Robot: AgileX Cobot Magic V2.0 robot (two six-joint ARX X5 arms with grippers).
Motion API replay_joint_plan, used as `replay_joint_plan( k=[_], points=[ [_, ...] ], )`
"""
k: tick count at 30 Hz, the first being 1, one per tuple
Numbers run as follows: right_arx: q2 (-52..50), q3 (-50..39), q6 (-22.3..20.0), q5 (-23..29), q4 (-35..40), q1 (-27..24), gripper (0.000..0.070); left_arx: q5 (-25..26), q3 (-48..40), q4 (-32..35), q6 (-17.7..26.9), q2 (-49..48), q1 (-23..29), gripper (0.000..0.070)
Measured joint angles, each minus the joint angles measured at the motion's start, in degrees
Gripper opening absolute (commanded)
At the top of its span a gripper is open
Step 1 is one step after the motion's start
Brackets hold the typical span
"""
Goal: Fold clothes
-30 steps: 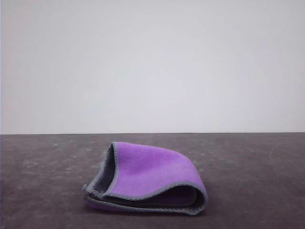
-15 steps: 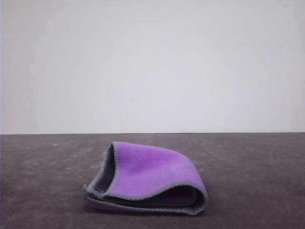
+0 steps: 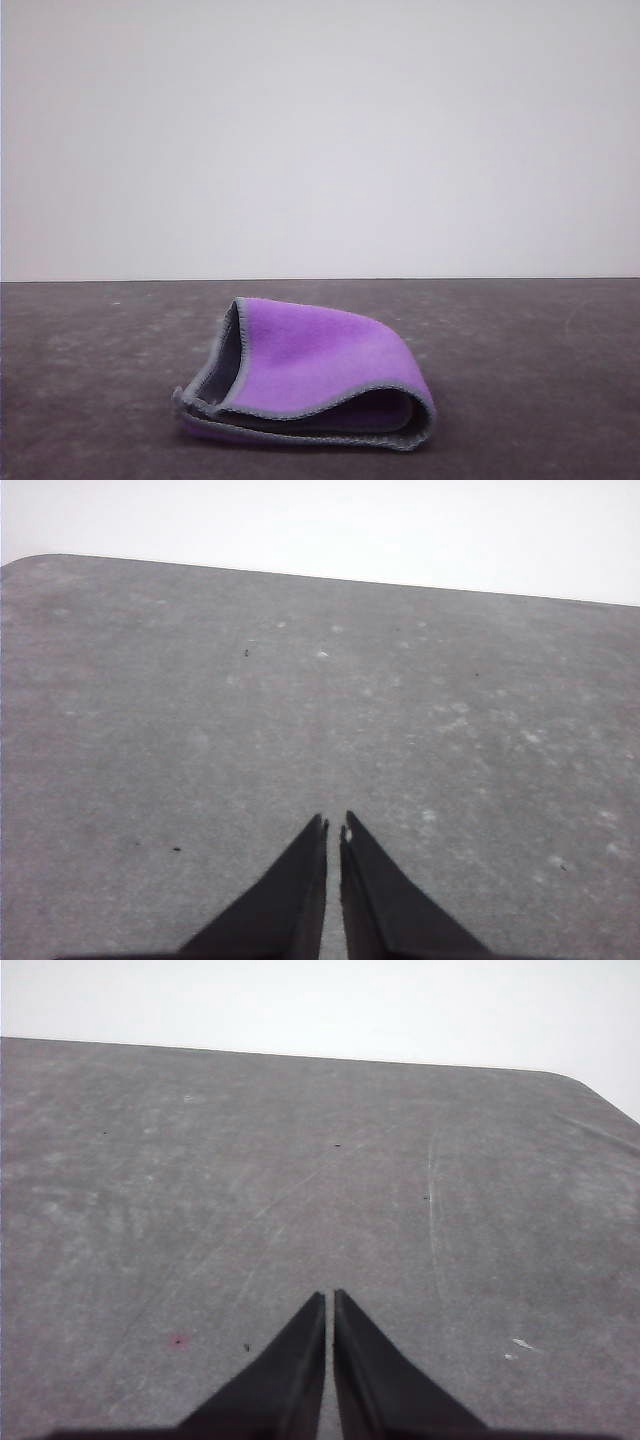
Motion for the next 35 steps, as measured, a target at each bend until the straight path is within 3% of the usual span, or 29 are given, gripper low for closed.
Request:
replay_joint_plan(
  k=[35],
  points=[
    [0.0,-0.02,-0.01,0.0,0.0,0.0,0.0011,0.0,0.0,-0.01,-0.01,0.0,0.0,0.0016]
  ],
)
